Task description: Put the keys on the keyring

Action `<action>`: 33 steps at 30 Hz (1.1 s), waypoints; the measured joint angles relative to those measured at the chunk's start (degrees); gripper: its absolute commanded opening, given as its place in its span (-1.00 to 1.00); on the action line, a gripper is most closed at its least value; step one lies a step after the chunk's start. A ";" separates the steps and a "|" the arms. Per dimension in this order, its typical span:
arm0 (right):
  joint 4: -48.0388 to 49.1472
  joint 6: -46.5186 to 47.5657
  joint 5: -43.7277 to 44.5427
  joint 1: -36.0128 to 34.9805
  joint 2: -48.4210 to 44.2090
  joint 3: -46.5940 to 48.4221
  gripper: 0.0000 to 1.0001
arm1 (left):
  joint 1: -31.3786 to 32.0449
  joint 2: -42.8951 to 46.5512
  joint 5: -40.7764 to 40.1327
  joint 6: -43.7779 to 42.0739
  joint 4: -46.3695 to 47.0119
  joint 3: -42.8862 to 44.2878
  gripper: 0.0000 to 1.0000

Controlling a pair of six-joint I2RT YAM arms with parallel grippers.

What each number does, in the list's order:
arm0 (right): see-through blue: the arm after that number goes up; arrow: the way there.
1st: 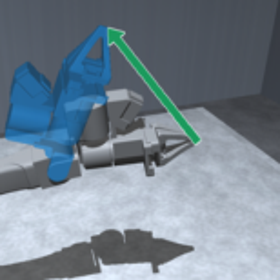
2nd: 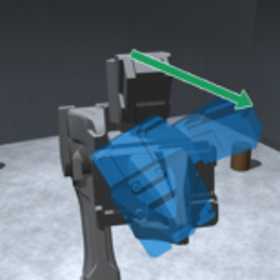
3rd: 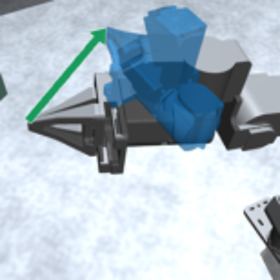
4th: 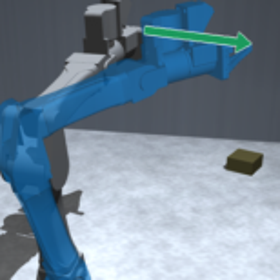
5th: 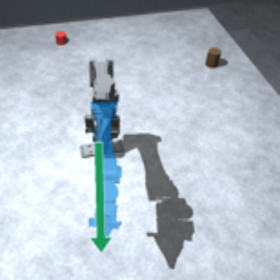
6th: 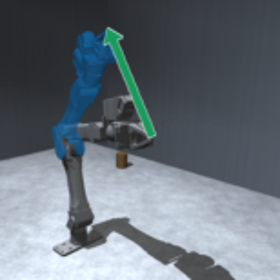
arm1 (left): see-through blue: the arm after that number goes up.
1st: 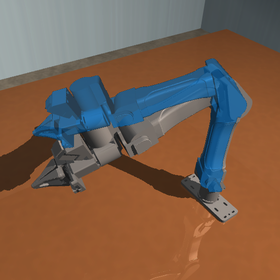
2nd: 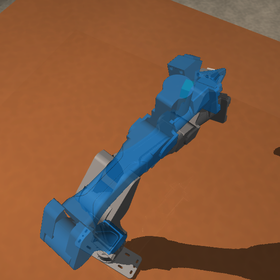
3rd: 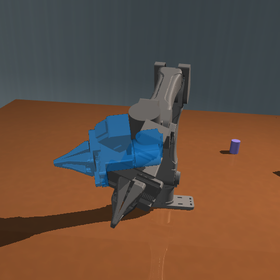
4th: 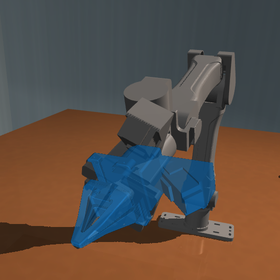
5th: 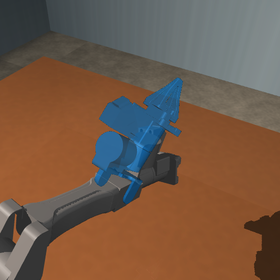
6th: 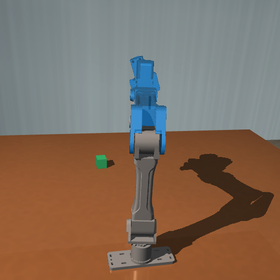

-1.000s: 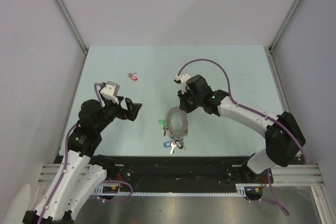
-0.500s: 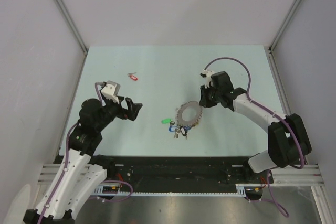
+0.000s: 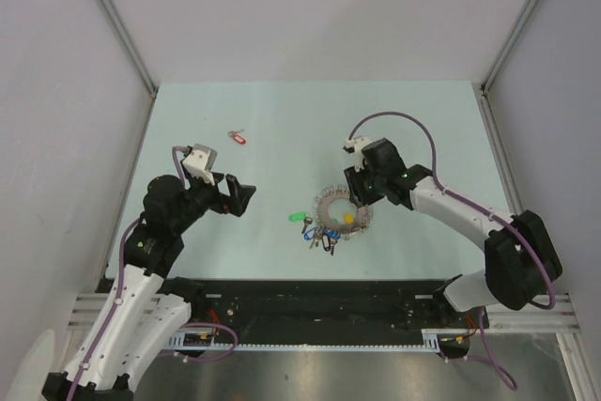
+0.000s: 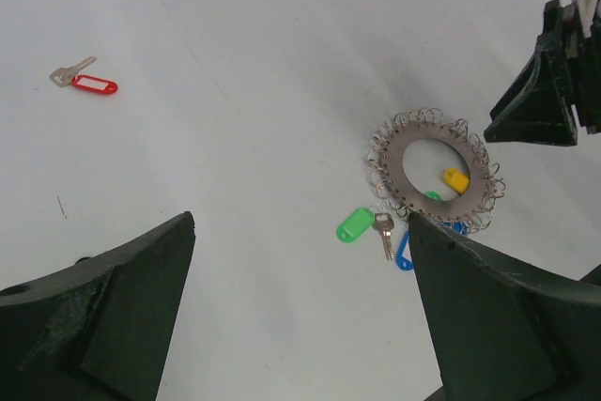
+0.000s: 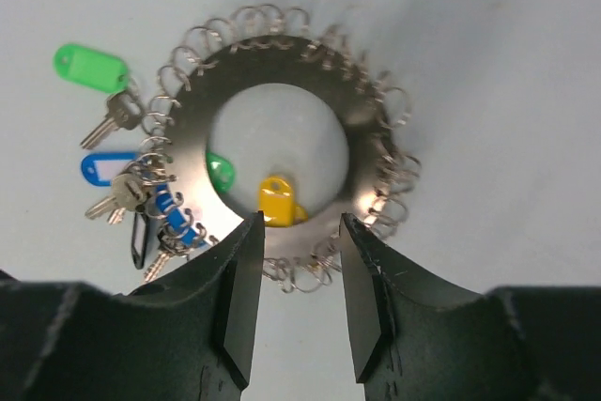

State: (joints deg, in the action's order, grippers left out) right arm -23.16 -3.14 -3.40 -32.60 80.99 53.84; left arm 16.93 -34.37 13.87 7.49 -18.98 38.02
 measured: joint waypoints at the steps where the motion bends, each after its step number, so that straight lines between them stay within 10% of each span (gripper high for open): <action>1: 0.33 0.48 -0.63 -1.01 0.90 0.42 -0.16 | 0.00 0.00 0.00 0.00 0.00 0.00 1.00; 33: 5.05 5.57 0.66 -11.02 29.11 18.62 -0.54 | -0.09 -0.13 -1.73 0.00 -1.31 0.00 1.00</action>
State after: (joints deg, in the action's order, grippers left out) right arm -18.11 2.44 -2.74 -43.62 110.10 72.47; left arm 16.84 -34.50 12.14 7.49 -20.29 38.02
